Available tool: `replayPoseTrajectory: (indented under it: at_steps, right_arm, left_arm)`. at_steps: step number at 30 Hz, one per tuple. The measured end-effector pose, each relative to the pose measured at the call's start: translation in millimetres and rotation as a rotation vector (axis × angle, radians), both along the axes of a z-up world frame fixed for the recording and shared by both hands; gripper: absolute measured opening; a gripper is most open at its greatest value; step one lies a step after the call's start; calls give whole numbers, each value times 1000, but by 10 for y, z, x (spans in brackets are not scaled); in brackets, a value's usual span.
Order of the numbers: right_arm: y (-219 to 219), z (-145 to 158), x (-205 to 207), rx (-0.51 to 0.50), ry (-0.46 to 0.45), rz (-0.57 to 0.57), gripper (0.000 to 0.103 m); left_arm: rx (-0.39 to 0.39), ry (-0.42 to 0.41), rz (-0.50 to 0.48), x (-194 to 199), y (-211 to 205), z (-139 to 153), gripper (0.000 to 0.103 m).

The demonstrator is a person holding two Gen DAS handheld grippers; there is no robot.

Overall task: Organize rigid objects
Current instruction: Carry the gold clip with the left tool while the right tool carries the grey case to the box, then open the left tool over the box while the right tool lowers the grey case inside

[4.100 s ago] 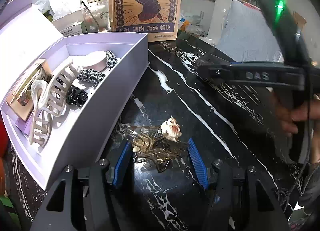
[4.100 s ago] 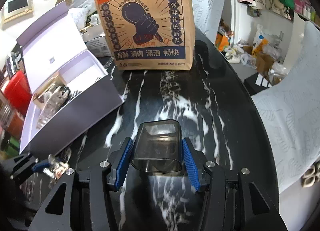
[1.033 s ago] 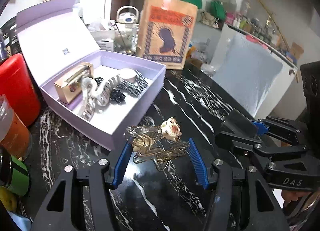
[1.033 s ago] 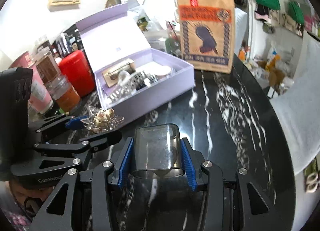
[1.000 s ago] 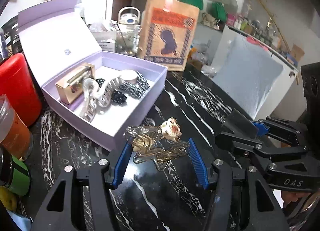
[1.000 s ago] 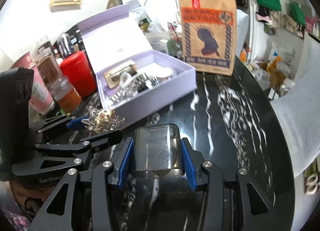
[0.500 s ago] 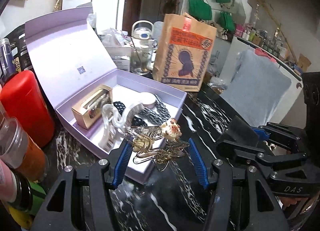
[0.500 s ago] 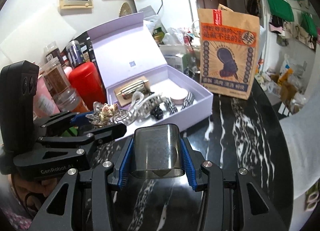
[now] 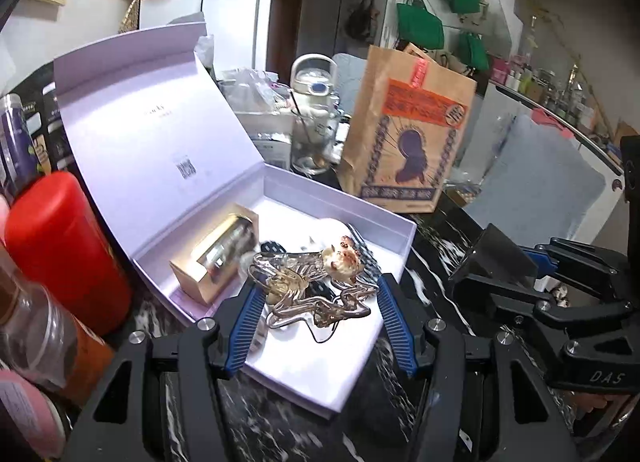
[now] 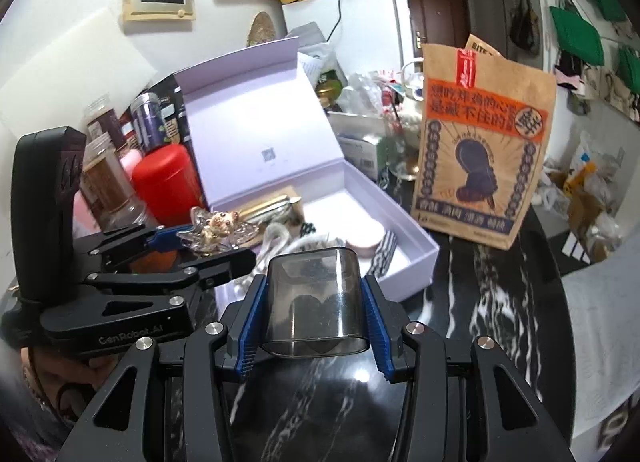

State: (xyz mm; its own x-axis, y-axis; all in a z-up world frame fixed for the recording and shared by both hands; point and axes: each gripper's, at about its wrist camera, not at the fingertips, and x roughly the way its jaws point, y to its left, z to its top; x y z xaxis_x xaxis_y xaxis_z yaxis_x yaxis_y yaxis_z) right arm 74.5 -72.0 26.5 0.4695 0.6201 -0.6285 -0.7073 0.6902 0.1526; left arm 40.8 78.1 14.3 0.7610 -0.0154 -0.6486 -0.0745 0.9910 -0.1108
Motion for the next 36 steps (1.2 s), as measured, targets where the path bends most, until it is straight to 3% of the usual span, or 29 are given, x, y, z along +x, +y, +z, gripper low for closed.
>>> replayPoseTrajectory:
  at_steps: [11, 19, 26, 36]
  right_arm:
    - [222, 224, 222, 14, -67, 23, 46]
    - [399, 275, 458, 37, -64, 40, 46]
    - [535, 322, 706, 45, -64, 31, 46]
    - [680, 253, 1087, 30, -33, -1, 46]
  left_arm:
    - [58, 16, 56, 283, 186, 87, 57]
    - [69, -3, 44, 504, 270, 162, 57]
    - [133, -2, 51, 758, 347, 175, 57]
    - [86, 51, 69, 1048, 418, 79, 57]
